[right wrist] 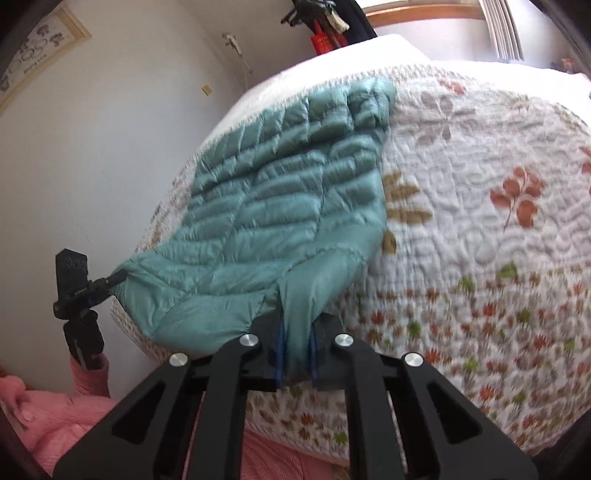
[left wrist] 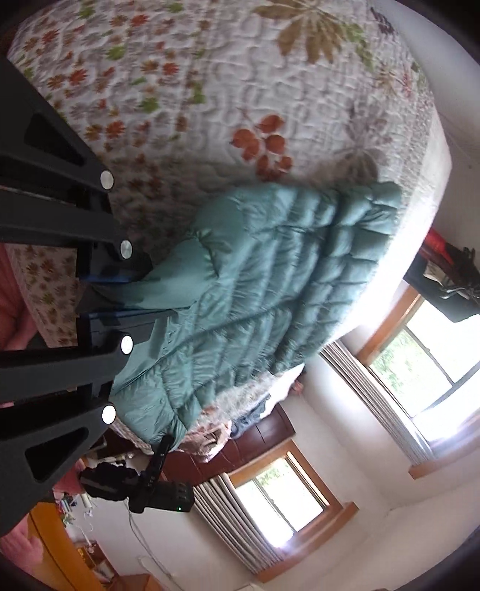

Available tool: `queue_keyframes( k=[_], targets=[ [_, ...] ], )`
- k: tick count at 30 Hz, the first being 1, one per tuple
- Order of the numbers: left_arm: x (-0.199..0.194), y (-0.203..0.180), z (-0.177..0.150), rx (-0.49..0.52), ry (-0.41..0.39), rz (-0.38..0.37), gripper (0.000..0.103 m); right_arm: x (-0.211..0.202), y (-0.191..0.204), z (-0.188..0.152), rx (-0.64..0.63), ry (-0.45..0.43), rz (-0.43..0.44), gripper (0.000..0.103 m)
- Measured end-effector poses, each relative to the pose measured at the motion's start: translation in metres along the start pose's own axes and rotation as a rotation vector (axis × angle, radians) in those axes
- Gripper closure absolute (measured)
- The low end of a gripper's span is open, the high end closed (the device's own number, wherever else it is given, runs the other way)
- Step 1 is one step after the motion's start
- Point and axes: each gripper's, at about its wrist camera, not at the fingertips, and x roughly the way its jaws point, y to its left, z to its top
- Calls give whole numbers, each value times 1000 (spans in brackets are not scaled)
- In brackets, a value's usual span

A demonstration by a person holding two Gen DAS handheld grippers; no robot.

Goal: Fold large clothes

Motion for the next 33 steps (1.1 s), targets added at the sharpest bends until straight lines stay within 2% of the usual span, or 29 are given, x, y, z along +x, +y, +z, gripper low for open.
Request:
queue_keyframes(
  k=[5,11,18,25,29,31,32,33],
  targets=[
    [6,-1,45,-2,-54,-32,93,-1,-6,51,15,-45,40,95],
    [23,15,99,-23,-79,-54,93,29,-20,117,59,-38,69,95],
    [70,50,159,-96,-41,-39,93,80,-39,179,125,21,67,95],
    [118,86,197,-168,5,-4,92,138,-66,221,199,75,19,94],
    [132,98,210,-201,22,-6,89,154,-83,230,242,86,8,88],
    [130,103,214,-224,20,-30,86,153,-91,231,266,76,30,86],
    [126,103,215,-227,13,-48,86,151,-95,231,272,69,42,81],
    [123,103,216,-225,6,-58,85,147,-98,230,278,56,44,69]
  ],
)
